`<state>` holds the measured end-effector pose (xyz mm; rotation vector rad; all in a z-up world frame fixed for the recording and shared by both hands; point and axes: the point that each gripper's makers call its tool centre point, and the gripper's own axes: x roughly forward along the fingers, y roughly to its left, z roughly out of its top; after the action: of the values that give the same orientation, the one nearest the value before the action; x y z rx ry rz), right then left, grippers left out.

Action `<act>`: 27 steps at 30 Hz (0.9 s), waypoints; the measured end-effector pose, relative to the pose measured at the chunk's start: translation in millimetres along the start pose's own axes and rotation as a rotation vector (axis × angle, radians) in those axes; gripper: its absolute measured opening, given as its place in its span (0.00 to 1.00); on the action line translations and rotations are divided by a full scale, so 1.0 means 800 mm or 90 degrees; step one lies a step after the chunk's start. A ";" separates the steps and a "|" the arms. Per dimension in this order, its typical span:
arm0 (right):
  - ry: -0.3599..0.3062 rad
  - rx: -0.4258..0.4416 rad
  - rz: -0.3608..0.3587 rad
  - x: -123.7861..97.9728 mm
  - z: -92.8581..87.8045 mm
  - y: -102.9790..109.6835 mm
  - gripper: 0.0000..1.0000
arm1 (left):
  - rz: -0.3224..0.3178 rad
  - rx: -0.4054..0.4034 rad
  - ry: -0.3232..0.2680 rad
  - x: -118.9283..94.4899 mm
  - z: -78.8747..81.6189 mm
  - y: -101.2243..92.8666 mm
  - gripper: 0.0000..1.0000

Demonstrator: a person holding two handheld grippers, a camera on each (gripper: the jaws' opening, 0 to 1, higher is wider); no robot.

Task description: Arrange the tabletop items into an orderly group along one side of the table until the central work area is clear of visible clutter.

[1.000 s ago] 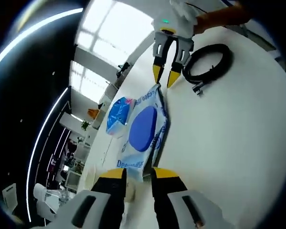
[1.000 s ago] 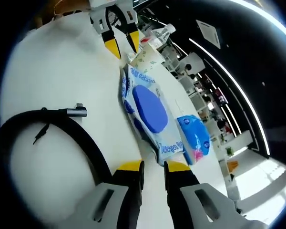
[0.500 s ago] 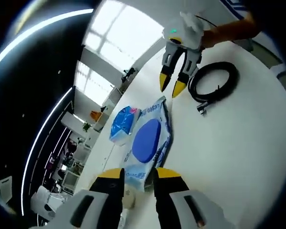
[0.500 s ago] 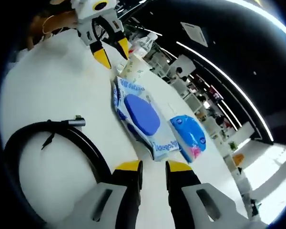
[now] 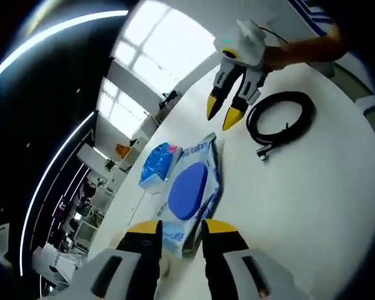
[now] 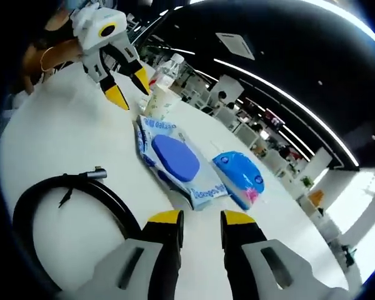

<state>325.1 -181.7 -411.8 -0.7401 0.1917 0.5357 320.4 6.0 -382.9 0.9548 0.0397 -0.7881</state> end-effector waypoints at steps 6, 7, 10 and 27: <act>-0.011 0.067 -0.006 -0.002 0.003 -0.007 0.36 | 0.005 -0.035 -0.020 0.002 0.017 0.008 0.26; -0.011 0.071 -0.009 -0.004 0.003 -0.008 0.36 | 0.003 -0.041 -0.022 0.003 0.019 0.008 0.26; -0.022 0.088 -0.005 -0.007 0.004 -0.009 0.37 | 0.011 -0.059 -0.046 0.005 0.027 0.009 0.30; -0.033 0.160 -0.050 -0.017 0.002 -0.039 0.47 | -0.008 -0.150 -0.047 0.021 0.028 0.007 0.42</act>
<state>329.8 -204.9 -387.6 -0.4864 0.1773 0.4455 329.7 -18.7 -371.7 0.7019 0.0721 -0.8100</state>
